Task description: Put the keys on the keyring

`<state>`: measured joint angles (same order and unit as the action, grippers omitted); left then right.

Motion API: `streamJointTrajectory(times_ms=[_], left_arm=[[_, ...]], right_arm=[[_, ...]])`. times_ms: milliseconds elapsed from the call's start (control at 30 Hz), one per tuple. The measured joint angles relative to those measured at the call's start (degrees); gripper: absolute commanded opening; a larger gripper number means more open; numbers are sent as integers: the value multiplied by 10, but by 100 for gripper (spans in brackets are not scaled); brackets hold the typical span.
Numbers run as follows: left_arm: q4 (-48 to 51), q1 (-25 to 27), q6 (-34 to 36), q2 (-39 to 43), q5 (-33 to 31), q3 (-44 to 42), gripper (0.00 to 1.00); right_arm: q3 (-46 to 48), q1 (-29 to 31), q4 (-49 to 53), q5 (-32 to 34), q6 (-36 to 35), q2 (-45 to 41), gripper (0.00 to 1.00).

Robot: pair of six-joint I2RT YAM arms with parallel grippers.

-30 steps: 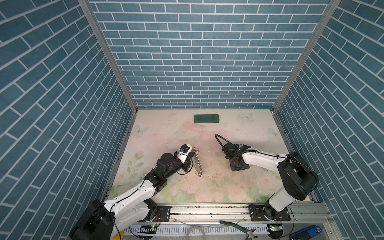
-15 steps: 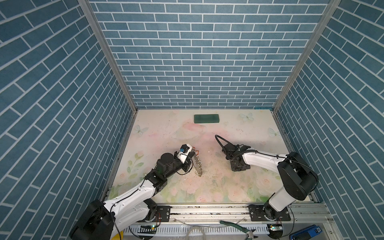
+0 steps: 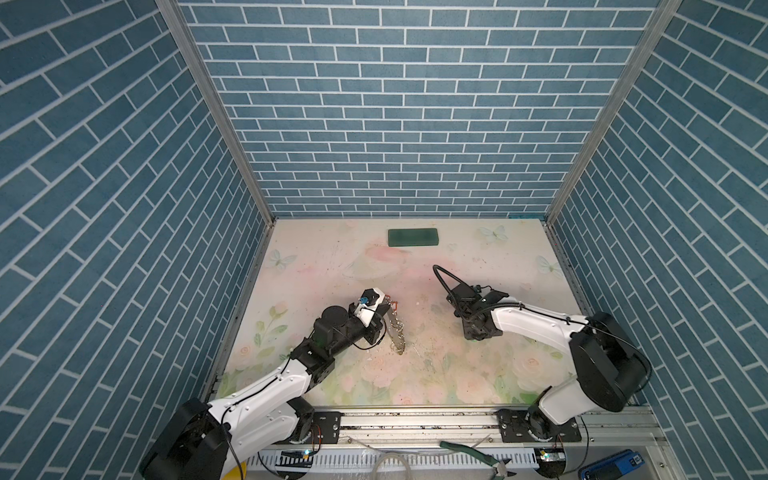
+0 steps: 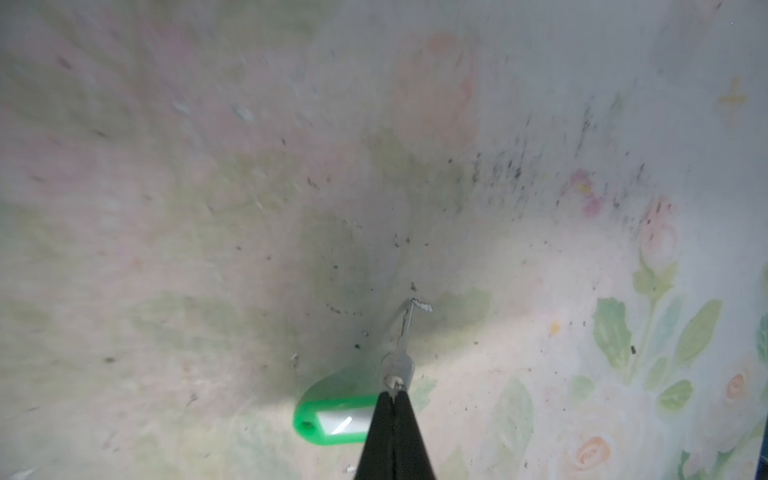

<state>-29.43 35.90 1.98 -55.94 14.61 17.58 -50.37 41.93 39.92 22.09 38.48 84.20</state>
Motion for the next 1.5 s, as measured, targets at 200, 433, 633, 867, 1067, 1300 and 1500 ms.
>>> streamJointTrajectory(times_ms=[200,433,633,867,1067,1300,1500], left_arm=[[0,0,0,0,0,0,0],[0,0,0,0,0,0,0],[0,0,0,0,1,0,0],[0,0,0,0,0,0,0],[0,0,0,0,1,0,0],[-1,0,0,-12,20,2,0],[-3,0,0,-17,37,6,0]], right_arm=[[42,0,-82,-38,-35,-135,0],[82,0,-166,-114,-64,-139,0],[83,2,-222,-163,-78,-99,0],[82,3,-278,-196,-100,-35,0],[82,4,-320,-218,-104,-21,0],[82,4,-346,-234,-104,-72,0],[83,4,-367,-252,-104,-104,0]])
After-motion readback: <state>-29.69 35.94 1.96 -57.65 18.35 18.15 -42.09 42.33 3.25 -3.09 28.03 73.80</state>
